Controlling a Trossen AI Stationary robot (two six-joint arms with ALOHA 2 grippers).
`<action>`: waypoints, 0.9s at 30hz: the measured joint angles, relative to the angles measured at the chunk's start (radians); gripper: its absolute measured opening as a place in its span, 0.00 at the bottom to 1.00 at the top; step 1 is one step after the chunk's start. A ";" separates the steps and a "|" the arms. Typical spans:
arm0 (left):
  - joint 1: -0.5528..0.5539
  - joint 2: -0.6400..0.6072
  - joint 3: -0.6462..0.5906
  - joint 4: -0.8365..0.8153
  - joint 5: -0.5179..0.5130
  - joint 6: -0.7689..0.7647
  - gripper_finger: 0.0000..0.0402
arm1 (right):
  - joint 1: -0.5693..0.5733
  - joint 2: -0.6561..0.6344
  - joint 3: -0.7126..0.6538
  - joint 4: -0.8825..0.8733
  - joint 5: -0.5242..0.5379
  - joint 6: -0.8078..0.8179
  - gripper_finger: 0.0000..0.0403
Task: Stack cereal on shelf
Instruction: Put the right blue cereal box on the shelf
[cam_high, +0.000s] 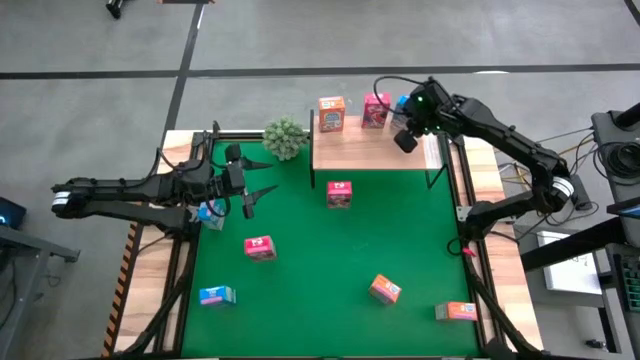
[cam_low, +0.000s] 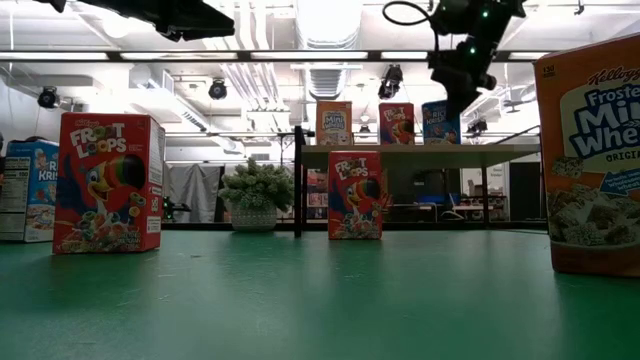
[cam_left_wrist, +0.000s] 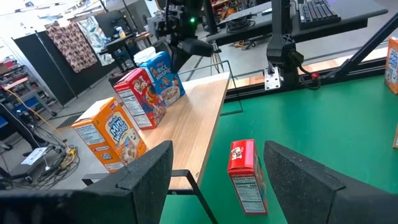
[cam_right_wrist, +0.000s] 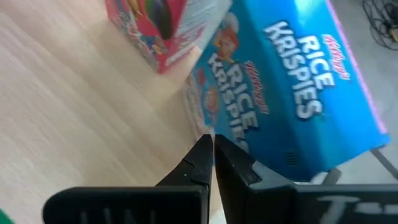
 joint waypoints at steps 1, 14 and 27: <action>0.000 0.000 0.000 0.000 0.000 0.000 0.58 | -0.004 0.000 0.000 0.001 0.006 -0.004 0.02; 0.000 0.003 0.000 0.001 0.000 0.000 0.58 | -0.039 -0.018 0.000 0.007 0.019 -0.034 0.02; 0.000 0.006 0.000 0.002 0.000 0.000 0.59 | -0.060 -0.018 0.000 0.007 -0.023 -0.020 0.02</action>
